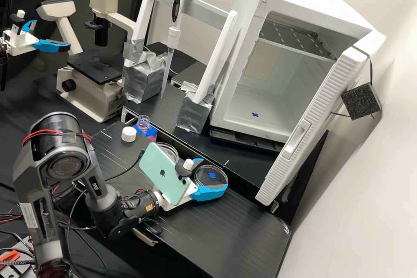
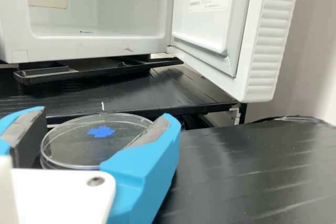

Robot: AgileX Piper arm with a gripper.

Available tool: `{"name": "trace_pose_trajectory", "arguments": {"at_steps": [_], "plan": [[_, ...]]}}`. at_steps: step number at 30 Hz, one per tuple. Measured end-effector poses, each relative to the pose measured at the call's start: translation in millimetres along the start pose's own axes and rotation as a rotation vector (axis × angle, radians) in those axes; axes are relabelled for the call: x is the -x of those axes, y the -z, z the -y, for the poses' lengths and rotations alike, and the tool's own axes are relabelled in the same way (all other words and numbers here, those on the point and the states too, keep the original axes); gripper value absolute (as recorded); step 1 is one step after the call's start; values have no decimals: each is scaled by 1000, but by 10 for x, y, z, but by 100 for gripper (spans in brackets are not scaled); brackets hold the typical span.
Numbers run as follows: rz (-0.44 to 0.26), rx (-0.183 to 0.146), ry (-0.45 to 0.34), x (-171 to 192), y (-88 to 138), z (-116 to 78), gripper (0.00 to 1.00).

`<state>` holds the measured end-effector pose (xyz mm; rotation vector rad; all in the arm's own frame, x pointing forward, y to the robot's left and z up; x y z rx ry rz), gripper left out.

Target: Close the lid

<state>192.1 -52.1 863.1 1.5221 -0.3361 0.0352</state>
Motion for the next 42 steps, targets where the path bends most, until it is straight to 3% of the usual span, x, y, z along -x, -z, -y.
{"name": "trace_pose_trajectory", "arguments": {"at_steps": [15, 25, 32, 37, 42], "plan": [[-11, 11, 4, 24, -5, -23, 0], [-6, -55, 15, 284, -5, -118, 0], [-104, -104, -7, 500, 169, -224, 0], [-207, -86, -28, 606, 364, -283, 0], [-292, -46, 40, 659, 498, -219, 0]]}}
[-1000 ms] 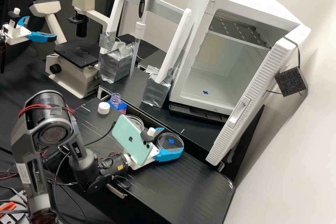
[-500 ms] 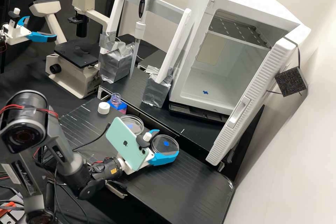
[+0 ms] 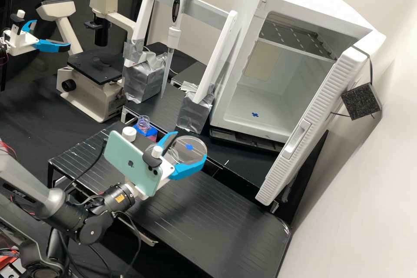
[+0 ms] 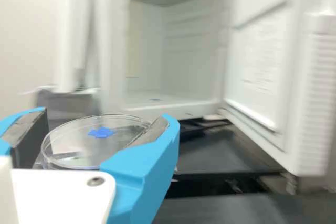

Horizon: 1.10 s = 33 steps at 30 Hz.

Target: Close the lid

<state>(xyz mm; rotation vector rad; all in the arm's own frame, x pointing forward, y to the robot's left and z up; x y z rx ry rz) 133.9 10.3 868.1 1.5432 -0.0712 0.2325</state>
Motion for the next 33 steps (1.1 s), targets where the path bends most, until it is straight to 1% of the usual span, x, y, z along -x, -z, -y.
{"name": "trace_pose_trajectory", "arguments": {"at_steps": [2, 4, 7, 10, 13, 14, 20, 28, 31, 33], "plan": [[-45, 10, 72, -9, 56, 79, 0], [-73, 13, 113, -18, 88, 129, 0], [-114, 45, 179, -49, 115, 224, 0], [-136, 66, 237, -81, 109, 312, 0], [-144, 93, 273, -111, 87, 378, 0], [-138, 99, 272, -125, 72, 388, 0], [-101, 109, 253, -164, 7, 398, 0], [-76, 108, 242, -165, -34, 379, 0], [-59, 110, 252, -161, -73, 379, 0], [-65, 115, 264, -156, -79, 384, 0]]}}
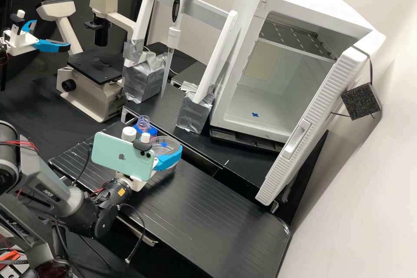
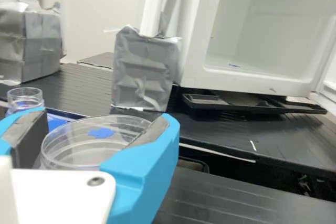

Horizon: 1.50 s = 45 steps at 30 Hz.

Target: Close the lid

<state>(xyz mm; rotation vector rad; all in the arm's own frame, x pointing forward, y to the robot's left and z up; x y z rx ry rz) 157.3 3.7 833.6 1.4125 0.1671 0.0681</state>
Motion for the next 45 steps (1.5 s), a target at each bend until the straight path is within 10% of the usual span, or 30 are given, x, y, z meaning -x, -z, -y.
{"name": "trace_pose_trajectory", "arguments": {"at_steps": [23, 24, 45], "plan": [[30, -26, 23, 94, -123, -28, 0], [33, -31, 21, 103, -125, -34, 100], [52, 8, -19, 184, -14, -116, 100]]}}
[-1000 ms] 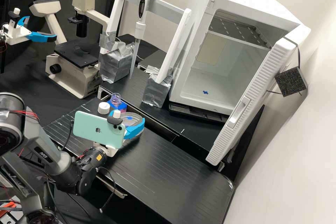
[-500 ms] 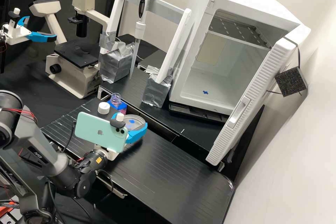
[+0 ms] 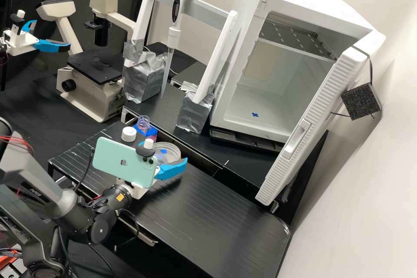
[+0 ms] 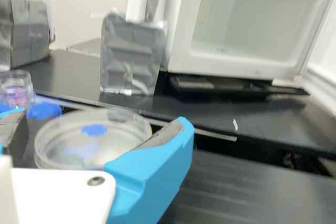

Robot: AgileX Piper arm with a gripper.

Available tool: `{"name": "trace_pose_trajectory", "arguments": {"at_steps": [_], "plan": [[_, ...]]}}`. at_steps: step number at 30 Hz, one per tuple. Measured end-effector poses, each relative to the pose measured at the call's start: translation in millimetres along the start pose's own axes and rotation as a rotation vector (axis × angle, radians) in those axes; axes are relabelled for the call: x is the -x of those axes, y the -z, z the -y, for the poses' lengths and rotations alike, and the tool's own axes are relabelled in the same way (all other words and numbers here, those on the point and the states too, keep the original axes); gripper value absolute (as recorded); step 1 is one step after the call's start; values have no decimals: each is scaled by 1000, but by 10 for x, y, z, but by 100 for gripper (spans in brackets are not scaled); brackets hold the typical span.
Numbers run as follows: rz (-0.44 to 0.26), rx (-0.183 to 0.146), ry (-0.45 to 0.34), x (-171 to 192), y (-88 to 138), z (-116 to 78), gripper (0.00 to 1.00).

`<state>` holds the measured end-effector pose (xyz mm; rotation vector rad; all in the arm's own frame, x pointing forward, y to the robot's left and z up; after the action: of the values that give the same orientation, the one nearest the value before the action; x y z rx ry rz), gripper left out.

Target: Close the lid

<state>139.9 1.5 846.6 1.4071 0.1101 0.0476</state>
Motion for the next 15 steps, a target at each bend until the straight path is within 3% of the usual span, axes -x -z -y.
{"name": "trace_pose_trajectory", "arguments": {"at_steps": [3, 6, 9, 11, 15], "plan": [[-44, 33, -46, 31, 126, -47, 100], [-102, 42, -90, 43, 249, -77, 100], [-182, 20, -131, 18, 376, -85, 100], [-228, -15, -209, -34, 457, -107, 100], [-210, -67, -276, -147, 509, -57, 100]]}}
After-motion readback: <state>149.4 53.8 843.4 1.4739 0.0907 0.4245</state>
